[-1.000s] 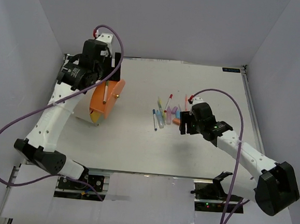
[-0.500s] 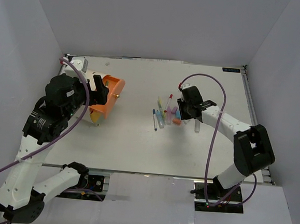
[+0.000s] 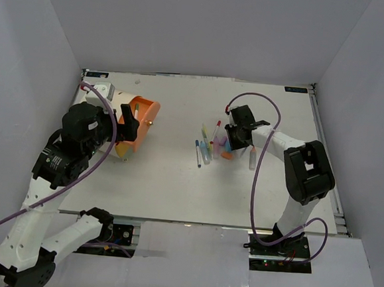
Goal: Sort the stationery into containers
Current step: Pick up the pen from the center of the board.
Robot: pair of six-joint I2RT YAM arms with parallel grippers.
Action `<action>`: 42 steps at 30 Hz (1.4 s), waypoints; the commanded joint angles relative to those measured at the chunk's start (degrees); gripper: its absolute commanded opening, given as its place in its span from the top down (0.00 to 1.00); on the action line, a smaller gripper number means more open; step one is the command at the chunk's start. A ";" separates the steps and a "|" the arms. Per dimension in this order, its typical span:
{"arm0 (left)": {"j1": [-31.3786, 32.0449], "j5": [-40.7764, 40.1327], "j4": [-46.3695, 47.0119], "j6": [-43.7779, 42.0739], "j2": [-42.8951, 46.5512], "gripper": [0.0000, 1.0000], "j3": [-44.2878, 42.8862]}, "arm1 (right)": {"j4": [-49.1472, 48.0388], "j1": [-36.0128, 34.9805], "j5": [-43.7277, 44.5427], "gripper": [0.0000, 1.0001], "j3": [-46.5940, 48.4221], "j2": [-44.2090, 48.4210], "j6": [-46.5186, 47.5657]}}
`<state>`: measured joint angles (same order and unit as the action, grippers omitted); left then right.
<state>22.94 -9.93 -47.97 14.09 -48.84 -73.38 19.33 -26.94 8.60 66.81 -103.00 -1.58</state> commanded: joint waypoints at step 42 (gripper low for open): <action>4.38 23.22 18.76 26.42 -18.39 0.08 -9.23 | -6.48 0.13 -15.87 0.86 -5.19 36.97 -8.60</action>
<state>24.45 11.25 -36.12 34.79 -65.67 -82.21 17.41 -26.85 -0.16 64.31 -69.73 -6.57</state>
